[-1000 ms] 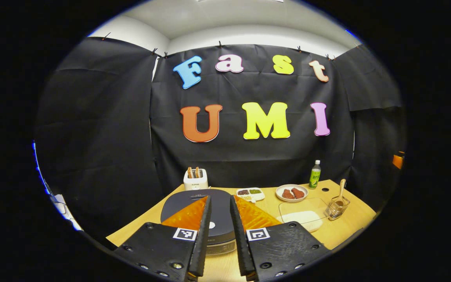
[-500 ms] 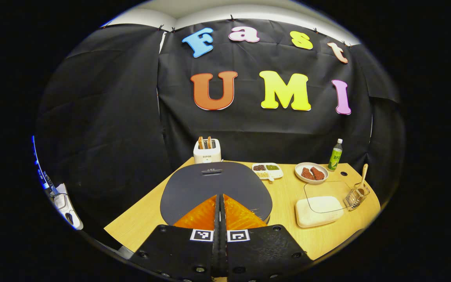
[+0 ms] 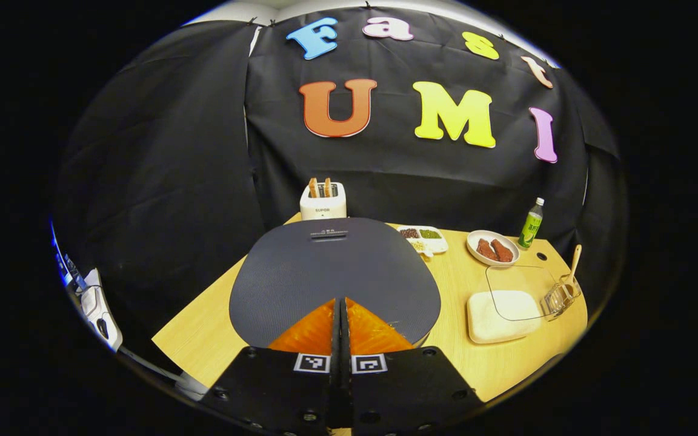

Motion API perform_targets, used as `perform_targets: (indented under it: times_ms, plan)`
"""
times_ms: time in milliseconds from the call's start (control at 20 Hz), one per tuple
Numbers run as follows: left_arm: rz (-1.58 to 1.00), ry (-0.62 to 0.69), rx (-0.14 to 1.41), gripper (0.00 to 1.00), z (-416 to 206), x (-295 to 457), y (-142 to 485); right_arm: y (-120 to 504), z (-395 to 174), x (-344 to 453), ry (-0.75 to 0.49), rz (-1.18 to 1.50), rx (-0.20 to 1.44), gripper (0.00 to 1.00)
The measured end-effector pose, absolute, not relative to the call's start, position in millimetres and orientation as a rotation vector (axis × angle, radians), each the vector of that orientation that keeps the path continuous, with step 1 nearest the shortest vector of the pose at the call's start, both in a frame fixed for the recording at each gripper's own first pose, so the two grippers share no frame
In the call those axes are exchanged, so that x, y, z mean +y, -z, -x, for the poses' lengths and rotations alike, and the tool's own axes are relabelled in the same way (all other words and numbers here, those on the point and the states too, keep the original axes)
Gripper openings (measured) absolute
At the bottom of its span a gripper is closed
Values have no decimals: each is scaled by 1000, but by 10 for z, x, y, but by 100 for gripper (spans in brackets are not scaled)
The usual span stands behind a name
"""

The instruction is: Close the left gripper, press the button to open the rice cooker; take a wooden spoon from the chopstick holder with the right hand, scoop a spoonful of rice and pour it into the rice cooker, then put the wooden spoon back into the chopstick holder.

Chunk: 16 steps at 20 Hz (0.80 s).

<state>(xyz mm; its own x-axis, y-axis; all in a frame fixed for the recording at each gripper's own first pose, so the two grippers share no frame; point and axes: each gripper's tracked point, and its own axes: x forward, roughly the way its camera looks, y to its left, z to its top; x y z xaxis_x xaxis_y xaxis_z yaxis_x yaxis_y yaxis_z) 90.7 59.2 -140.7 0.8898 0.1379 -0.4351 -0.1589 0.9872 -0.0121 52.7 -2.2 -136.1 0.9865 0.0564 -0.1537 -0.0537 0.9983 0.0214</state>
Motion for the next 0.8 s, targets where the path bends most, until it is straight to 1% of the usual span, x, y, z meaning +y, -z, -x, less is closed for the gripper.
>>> perform_targets:
  times_ms: [250,350,550,700,750,800]
  plan:
    - [101,-153,476,0,-907,604,1479,1416,-528,-70,-49,-36,155,100]
    - [96,-155,447,0,-891,585,1467,1471,-532,-76,-51,-33,162,100]
    - [61,-207,424,0,-907,610,1431,1525,-471,-18,-74,-31,172,100]
    - [-16,-215,421,0,-885,600,1374,1536,-421,-24,-88,-16,162,100]
    - [-33,-233,422,2,-862,630,1347,1533,-413,-32,-90,-9,159,100]
    - [-39,-235,388,13,-801,640,1203,1543,-409,-45,-90,-1,156,100]
